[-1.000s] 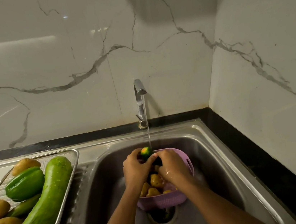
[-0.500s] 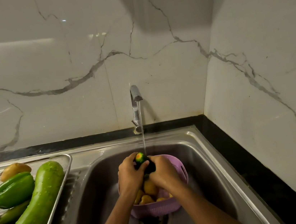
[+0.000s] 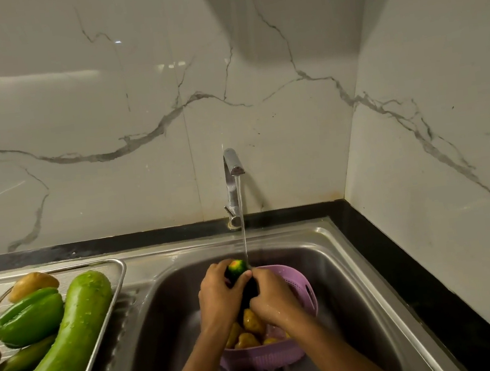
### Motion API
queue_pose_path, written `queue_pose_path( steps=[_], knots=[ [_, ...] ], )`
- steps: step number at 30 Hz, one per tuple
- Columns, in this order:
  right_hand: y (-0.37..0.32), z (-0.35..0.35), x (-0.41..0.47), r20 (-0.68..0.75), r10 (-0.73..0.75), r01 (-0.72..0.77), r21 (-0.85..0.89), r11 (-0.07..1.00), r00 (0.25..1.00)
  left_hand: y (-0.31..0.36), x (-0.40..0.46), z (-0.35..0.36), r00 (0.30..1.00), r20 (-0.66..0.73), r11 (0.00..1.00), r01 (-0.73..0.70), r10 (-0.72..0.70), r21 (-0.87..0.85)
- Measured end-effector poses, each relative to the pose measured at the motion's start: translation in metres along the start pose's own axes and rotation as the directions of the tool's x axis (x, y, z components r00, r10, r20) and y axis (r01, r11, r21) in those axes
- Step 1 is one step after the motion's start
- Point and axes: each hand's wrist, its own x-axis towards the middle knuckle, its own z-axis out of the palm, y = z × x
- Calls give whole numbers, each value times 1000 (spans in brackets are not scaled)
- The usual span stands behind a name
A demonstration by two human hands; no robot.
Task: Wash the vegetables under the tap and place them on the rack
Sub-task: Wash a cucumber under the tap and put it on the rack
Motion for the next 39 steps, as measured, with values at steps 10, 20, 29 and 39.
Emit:
queue_pose_path(
  steps=[10, 20, 29, 39],
  knots=[
    [7, 10, 10, 100, 100, -108, 85, 990, 990, -1, 6, 8, 997, -36, 991, 63, -68, -119],
    [6, 12, 13, 9, 137, -134, 295, 946, 990, 1, 4, 11, 999, 31, 984, 47, -42, -169],
    [-5, 5, 10, -104, 31, 0, 281, 960, 994, 4, 2, 13, 1000, 4, 980, -14, 15, -198],
    [6, 10, 22, -3, 138, -132, 259, 957, 990, 6, 2, 10, 994, 100, 997, 56, -50, -62]
  ],
)
